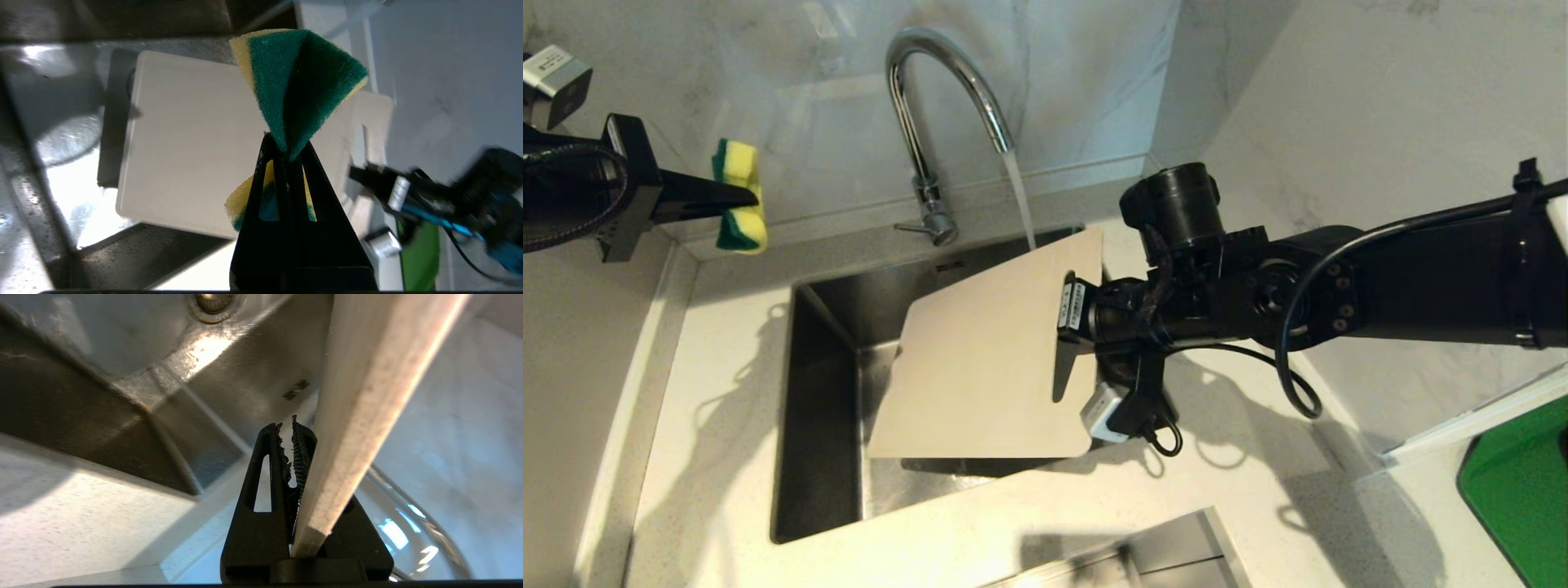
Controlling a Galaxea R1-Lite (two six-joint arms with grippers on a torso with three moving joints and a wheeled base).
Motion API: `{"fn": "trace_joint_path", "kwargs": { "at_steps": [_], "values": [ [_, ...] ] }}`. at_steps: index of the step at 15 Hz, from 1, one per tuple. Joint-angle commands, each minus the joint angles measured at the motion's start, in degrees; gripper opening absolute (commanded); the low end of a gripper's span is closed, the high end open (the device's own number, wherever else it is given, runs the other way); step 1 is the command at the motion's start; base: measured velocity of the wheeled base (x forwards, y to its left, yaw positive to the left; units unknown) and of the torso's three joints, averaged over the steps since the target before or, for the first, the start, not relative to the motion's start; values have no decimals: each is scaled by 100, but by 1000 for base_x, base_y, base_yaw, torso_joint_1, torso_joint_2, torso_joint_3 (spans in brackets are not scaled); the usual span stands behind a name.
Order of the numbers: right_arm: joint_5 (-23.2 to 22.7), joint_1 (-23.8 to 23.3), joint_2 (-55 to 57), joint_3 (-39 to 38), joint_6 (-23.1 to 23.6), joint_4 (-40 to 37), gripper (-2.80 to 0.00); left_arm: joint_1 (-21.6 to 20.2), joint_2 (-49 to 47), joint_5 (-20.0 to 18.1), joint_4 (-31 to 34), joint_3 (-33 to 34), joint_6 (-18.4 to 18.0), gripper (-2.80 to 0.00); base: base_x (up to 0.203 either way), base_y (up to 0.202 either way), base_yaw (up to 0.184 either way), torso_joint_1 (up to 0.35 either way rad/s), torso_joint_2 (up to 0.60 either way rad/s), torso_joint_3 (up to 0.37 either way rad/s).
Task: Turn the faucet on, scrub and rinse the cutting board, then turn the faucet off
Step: Scrub the cutting board underwater
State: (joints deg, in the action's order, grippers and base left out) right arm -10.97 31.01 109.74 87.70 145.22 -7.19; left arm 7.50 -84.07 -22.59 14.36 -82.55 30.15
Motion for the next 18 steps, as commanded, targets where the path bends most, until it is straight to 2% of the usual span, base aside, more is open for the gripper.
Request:
{"fn": "trace_joint_path", "kwargs": {
  "at_steps": [1, 10, 18],
  "values": [
    [-32, -96, 311, 277, 143, -40, -280, -20, 22, -132, 41, -15, 26, -280, 0, 0, 0, 0, 0, 0],
    [-230, -604, 807, 1025, 320, -105, -280, -3, -48, -140, 32, 2, 26, -280, 0, 0, 0, 0, 0, 0],
    [-239, -709, 1297, 2110, 362, -481, -280, -11, -84, -140, 14, 2, 26, -280, 0, 0, 0, 0, 0, 0]
  ]
}}
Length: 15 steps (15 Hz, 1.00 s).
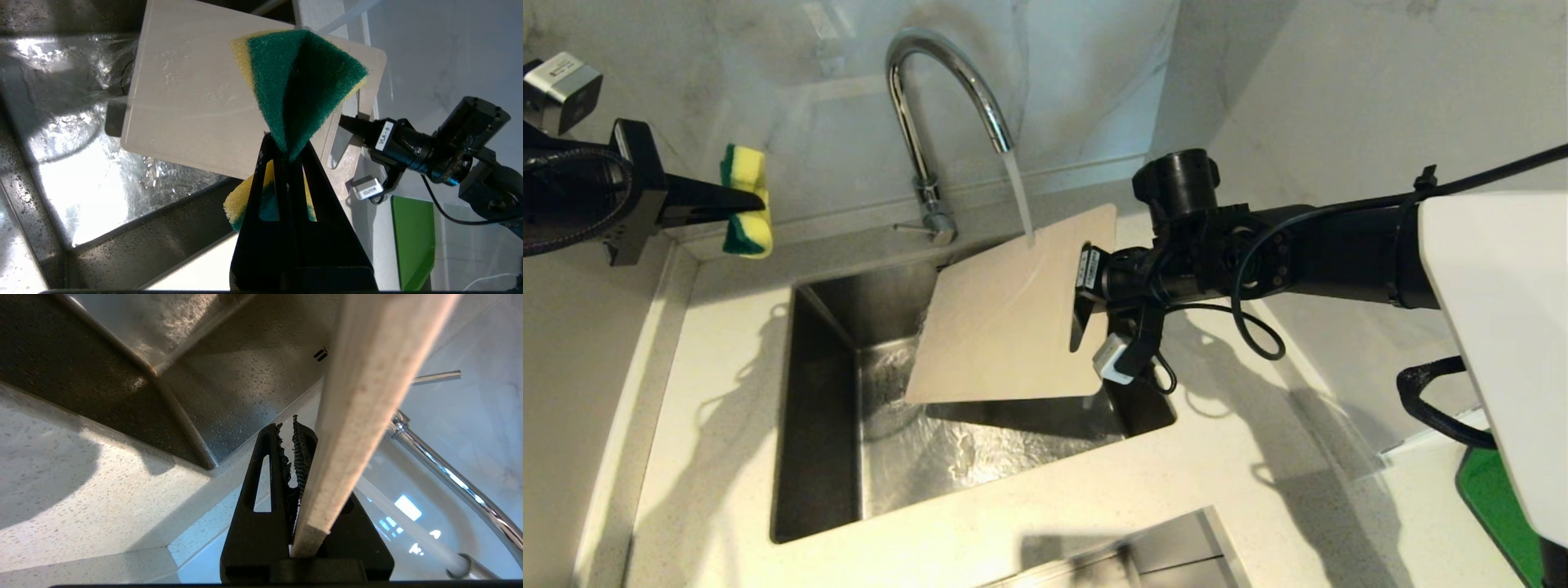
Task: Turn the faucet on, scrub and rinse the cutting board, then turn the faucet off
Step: Scrub the cutting board underwater
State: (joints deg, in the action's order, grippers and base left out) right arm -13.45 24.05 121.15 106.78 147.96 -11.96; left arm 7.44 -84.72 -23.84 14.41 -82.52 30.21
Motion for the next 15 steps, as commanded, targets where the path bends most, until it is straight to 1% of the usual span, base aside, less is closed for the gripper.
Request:
{"fn": "trace_joint_path", "kwargs": {
  "at_steps": [1, 8, 10, 15],
  "values": [
    [9, -14, 210, 308, 92, -73, -280, 3, -18, -15, 9, -1, 20, -280, 0, 0, 0, 0, 0, 0],
    [9, -6, 234, 310, 100, -148, -280, 3, -35, -15, 9, -1, 20, -280, 0, 0, 0, 0, 0, 0],
    [-77, 28, 172, 240, 101, -158, -280, 5, -35, -15, 9, 0, 20, -280, 0, 0, 0, 0, 0, 0],
    [-95, 360, -252, -127, 69, -158, -280, 164, 17, -6, 10, 87, 29, -280, 0, 0, 0, 0, 0, 0]
  ]
}}
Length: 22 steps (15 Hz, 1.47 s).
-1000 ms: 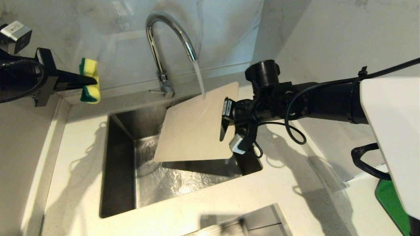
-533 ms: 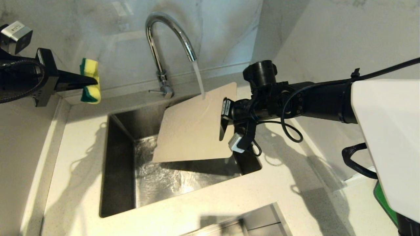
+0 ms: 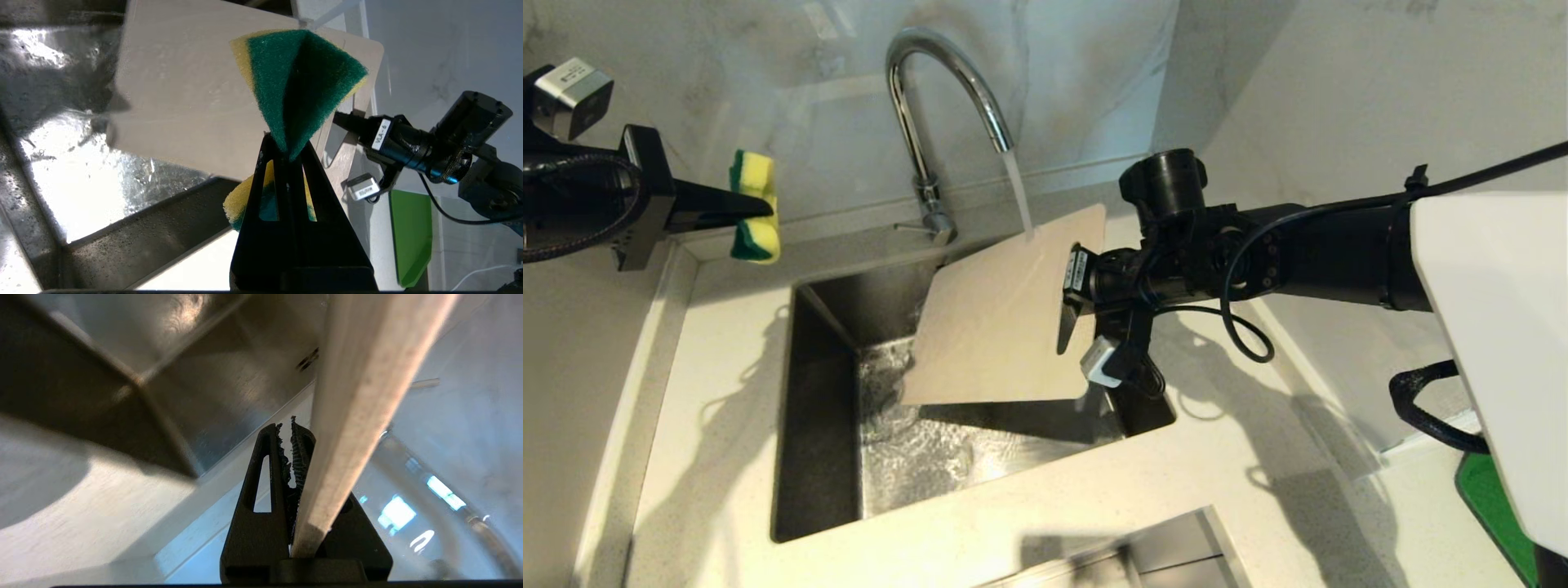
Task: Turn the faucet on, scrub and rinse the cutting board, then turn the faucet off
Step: Scrub the cutting board underwater
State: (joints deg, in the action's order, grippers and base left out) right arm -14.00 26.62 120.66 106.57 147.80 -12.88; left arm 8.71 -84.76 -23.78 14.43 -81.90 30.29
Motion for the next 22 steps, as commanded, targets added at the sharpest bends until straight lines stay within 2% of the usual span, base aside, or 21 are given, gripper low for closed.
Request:
{"fn": "trace_joint_path", "kwargs": {
  "at_steps": [1, 3, 7, 14, 16, 22],
  "values": [
    [-34, 160, -295, -170, 78, -66, -280, 81, 10, -12, 15, 33, 29, -280, 0, 0, 0, 0, 0, 0],
    [-10, 267, -491, -369, 69, -66, -280, 152, -20, -12, 8, 91, 30, -280, 0, 0, 0, 0, 0, 0],
    [8, 365, -821, -605, 62, -66, -280, 890, -172, 98, -6, 464, 29, -280, 0, 0, 0, 0, 0, 0],
    [64, 631, -1106, -998, 38, -30, -280, 1221, -714, 139, -218, 554, 240, -280, 0, 0, 0, 0, 0, 0],
    [64, 696, -1185, -1006, 38, -30, -280, 1299, -853, 169, -589, 428, 181, -280, 0, 0, 0, 0, 0, 0],
    [143, 910, -1478, -1299, 10, -30, -280, 1556, -1600, 684, -379, -574, 181, -280, 0, 0, 0, 0, 0, 0]
  ]
}}
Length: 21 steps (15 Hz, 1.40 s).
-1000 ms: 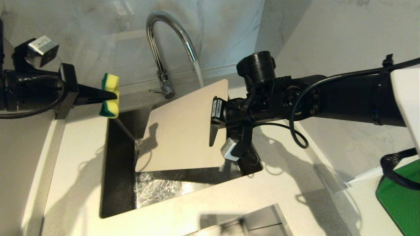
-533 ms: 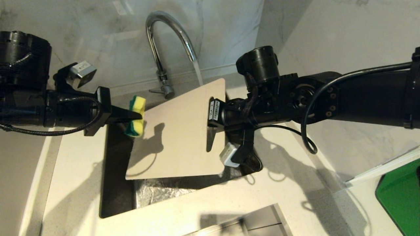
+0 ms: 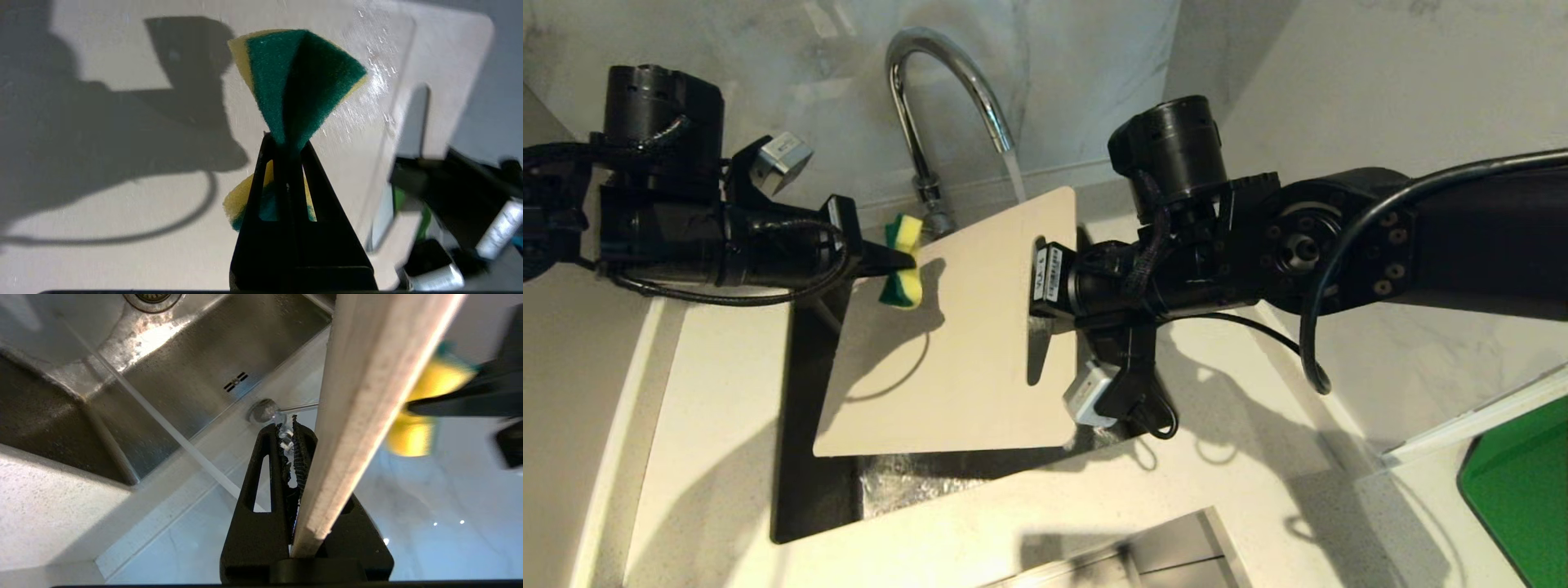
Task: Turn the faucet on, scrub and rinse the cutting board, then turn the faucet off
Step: Scrub the cutting board underwater
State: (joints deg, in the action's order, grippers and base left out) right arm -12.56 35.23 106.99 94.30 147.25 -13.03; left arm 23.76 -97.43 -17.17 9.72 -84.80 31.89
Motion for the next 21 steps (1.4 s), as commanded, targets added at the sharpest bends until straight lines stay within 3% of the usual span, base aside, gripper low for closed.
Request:
{"fn": "trace_joint_path", "kwargs": {
  "at_steps": [1, 4, 12, 16, 21],
  "values": [
    [0, 62, -136, -87, 48, -15, -280, 61, -445, 34, 227, -491, 27, -280, 0, 0, 0, 0, 0, 0],
    [8, 90, -210, -140, 32, -6, -280, 85, -814, 145, 500, -947, 29, -280, 0, 0, 0, 0, 0, 0],
    [8, 89, -225, -126, -27, -6, -280, -15, -1046, 266, 495, -937, -30, -280, 0, 0, 0, 0, 0, 0],
    [8, 88, -293, -143, -91, 2, -280, -483, -1134, 256, 478, -746, -425, -280, 0, 0, 0, 0, 0, 0],
    [8, 81, -354, -193, -93, 2, -280, -1395, -1375, 181, 268, -84, -1046, -280, 0, 0, 0, 0, 0, 0]
  ]
}}
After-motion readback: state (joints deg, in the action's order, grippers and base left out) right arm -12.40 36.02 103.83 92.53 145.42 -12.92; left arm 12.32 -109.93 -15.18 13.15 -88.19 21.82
